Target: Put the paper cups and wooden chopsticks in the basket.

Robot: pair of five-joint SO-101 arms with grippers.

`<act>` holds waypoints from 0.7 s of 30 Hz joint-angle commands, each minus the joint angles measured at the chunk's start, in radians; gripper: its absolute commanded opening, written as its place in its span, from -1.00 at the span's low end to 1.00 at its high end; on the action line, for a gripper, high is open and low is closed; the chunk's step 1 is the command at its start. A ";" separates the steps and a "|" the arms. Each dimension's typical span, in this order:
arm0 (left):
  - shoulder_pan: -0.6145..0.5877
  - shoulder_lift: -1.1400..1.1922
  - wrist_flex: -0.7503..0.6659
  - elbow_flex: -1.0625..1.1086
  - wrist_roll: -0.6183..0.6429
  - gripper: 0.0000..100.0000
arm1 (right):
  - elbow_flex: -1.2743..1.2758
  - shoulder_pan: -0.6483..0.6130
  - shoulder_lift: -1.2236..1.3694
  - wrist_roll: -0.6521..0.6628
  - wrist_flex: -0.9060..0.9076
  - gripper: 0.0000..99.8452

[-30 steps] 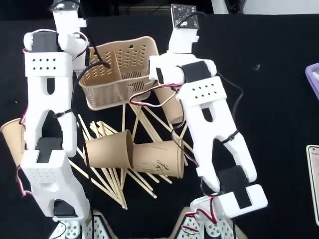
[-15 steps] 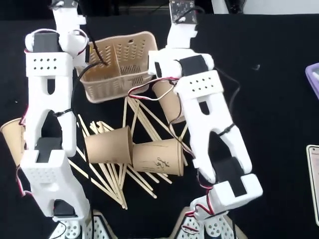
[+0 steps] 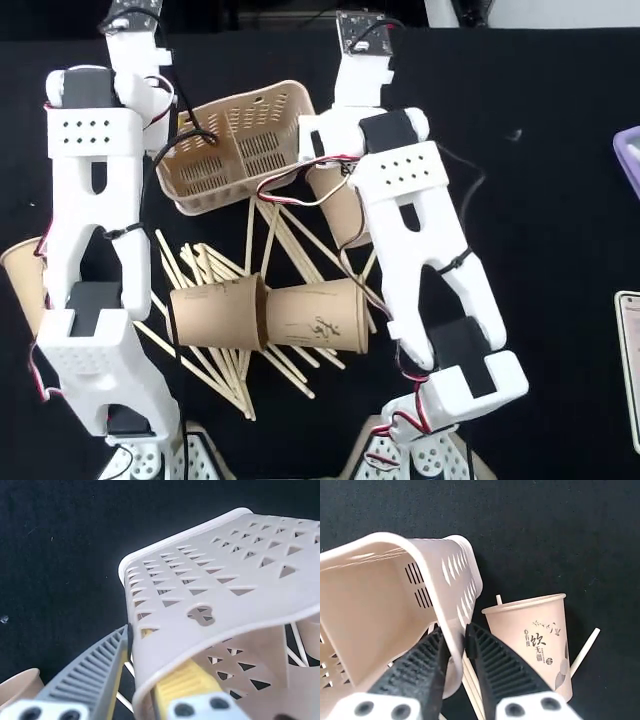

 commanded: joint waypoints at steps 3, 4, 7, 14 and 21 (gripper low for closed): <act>-0.061 -0.034 -0.078 -0.005 -0.009 -0.94 | -0.005 0.003 -0.036 0.008 0.017 -0.98; -0.061 -0.029 -0.106 -0.004 -0.009 -0.94 | -0.010 0.003 -0.031 0.008 0.014 -0.98; -0.067 -0.018 -0.172 0.015 -0.008 -0.84 | 0.015 0.005 -0.018 0.008 -0.071 -0.97; -0.073 0.005 -0.245 -0.007 -0.006 -0.55 | 0.016 0.002 0.005 0.055 -0.212 -0.81; -0.062 0.005 -0.252 -0.139 0.110 -0.54 | -0.076 -0.023 -0.002 0.058 -0.275 -0.76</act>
